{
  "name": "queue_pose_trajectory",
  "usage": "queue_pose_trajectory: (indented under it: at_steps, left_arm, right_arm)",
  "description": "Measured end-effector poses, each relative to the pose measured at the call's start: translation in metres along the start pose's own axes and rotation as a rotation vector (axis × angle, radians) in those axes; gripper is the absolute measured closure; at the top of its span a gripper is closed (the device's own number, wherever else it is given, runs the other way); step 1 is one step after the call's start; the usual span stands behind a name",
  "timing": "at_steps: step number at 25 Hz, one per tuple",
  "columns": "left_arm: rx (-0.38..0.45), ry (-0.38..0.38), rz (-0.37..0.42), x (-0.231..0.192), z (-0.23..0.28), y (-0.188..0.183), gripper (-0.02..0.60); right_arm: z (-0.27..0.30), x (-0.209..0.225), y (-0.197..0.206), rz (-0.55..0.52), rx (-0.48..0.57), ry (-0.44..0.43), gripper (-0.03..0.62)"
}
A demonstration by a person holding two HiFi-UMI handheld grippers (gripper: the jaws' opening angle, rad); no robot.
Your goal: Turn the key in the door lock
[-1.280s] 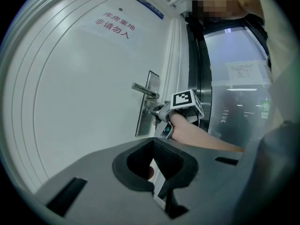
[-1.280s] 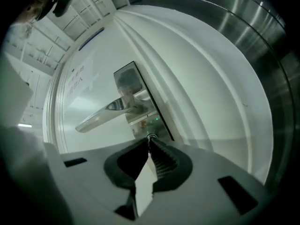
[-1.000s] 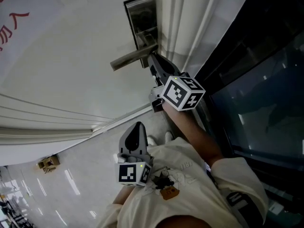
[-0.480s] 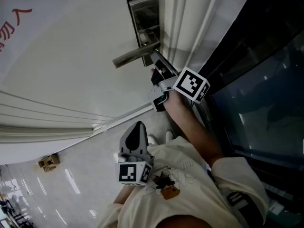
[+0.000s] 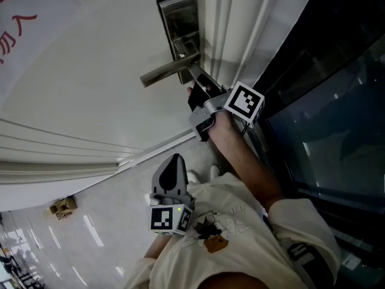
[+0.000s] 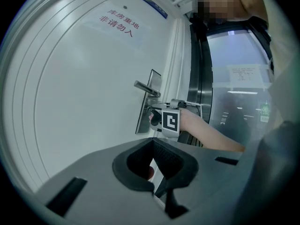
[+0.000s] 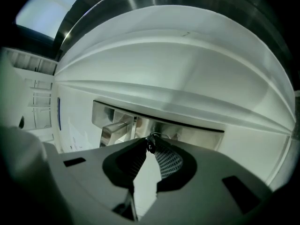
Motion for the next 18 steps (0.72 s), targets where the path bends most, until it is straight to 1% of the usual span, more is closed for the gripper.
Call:
queue_pose_trajectory:
  at_steps: [5, 8, 10, 12, 18]
  left_arm:
    - [-0.006, 0.007, -0.003, 0.001, 0.002, 0.001, 0.577]
    - [-0.009, 0.015, -0.002, 0.003, 0.004, 0.002, 0.577]
    - [-0.007, 0.021, 0.000, 0.006, 0.005, 0.001, 0.577]
    - [-0.008, 0.023, -0.001, 0.008, 0.006, 0.001, 0.577]
    - [-0.010, 0.030, -0.008, 0.010, 0.011, 0.002, 0.577]
  right_arm:
    - [-0.003, 0.000, -0.002, 0.045, 0.002, -0.045, 0.539]
    - [-0.006, 0.001, -0.003, 0.042, -0.002, -0.040, 0.539]
    - [-0.008, 0.002, -0.003, 0.059, -0.004, -0.041, 0.539]
    - [-0.011, 0.002, -0.004, 0.098, 0.001, -0.052, 0.539]
    - [-0.014, 0.002, -0.004, 0.265, 0.012, -0.106, 0.545]
Point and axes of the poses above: the fingertips, and each gripper's own axes: z forward along the fingers, x to its right, y out of its underside, the point moved 1 cm from there along -z, backward along the fingers, and after that the axes turned 8 degrees about -x, right-handed, at the moved point
